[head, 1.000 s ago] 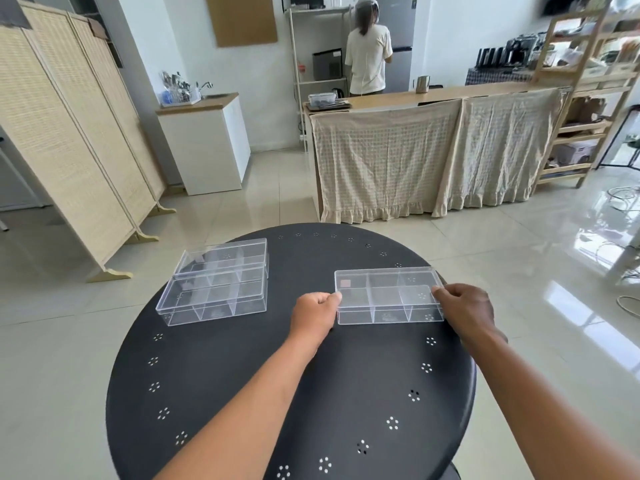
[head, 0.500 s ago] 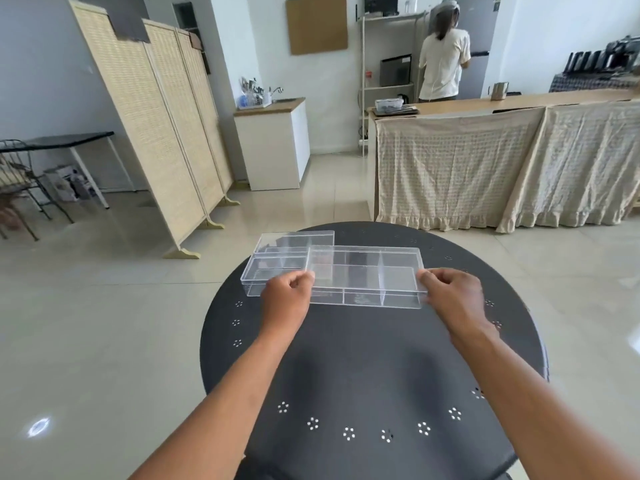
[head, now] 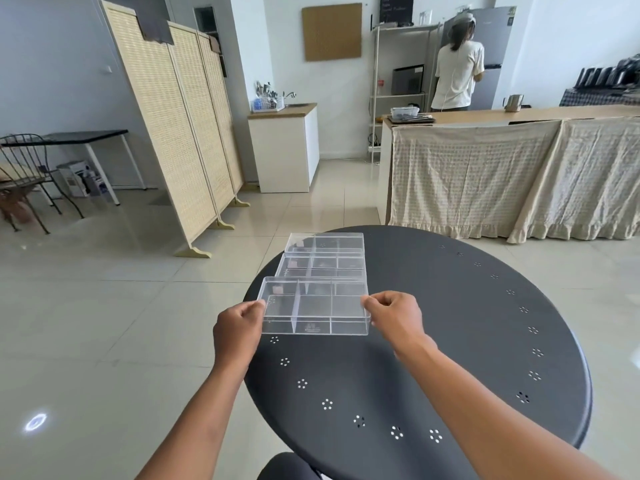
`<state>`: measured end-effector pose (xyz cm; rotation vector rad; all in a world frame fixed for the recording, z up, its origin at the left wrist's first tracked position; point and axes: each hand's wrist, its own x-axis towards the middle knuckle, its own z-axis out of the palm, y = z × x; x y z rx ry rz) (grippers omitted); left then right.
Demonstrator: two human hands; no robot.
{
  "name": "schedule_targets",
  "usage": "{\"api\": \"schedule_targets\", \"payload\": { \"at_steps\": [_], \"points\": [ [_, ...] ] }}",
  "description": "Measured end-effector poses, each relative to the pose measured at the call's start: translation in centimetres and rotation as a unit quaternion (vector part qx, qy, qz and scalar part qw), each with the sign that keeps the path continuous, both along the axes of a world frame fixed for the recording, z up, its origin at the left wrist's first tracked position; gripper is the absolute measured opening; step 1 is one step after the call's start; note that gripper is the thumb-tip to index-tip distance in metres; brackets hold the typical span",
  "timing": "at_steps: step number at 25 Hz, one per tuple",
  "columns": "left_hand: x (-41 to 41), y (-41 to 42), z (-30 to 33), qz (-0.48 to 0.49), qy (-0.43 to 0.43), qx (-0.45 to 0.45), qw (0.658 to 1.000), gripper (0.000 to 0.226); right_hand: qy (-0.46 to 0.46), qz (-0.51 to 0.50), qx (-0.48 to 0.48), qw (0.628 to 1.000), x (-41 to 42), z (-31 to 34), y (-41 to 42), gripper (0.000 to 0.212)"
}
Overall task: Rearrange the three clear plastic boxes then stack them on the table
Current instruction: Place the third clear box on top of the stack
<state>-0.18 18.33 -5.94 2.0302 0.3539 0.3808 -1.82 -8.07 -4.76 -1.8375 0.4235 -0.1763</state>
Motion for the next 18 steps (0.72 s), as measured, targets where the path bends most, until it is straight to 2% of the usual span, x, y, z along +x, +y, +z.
{"api": "schedule_targets", "payload": {
  "at_steps": [3, 8, 11, 15, 18],
  "points": [
    [0.6, 0.6, -1.0, -0.011, 0.024, -0.009, 1.000, 0.050, 0.023, -0.012, -0.003, 1.000, 0.8, -0.8, 0.8, 0.027],
    [2.0, 0.4, -1.6, -0.040, 0.040, -0.004, 0.998, 0.031, 0.043, -0.022, -0.008, 0.999, 1.7, -1.8, 0.6, 0.027],
    [2.8, 0.4, -2.2, -0.040, 0.046, 0.000, 0.998, 0.043, 0.050, -0.019, -0.011, 0.999, 2.2, -2.3, 0.7, 0.027],
    [3.3, 0.4, -2.3, -0.047, 0.048, 0.007, 0.998, 0.032, 0.040, -0.019, -0.019, 0.999, 2.8, -2.5, 0.5, 0.025],
    [3.6, 0.4, -2.6, -0.041, 0.044, 0.023, 0.998, 0.046, 0.037, -0.024, -0.018, 0.999, 3.0, -2.6, 0.3, 0.023]
  ]
}}
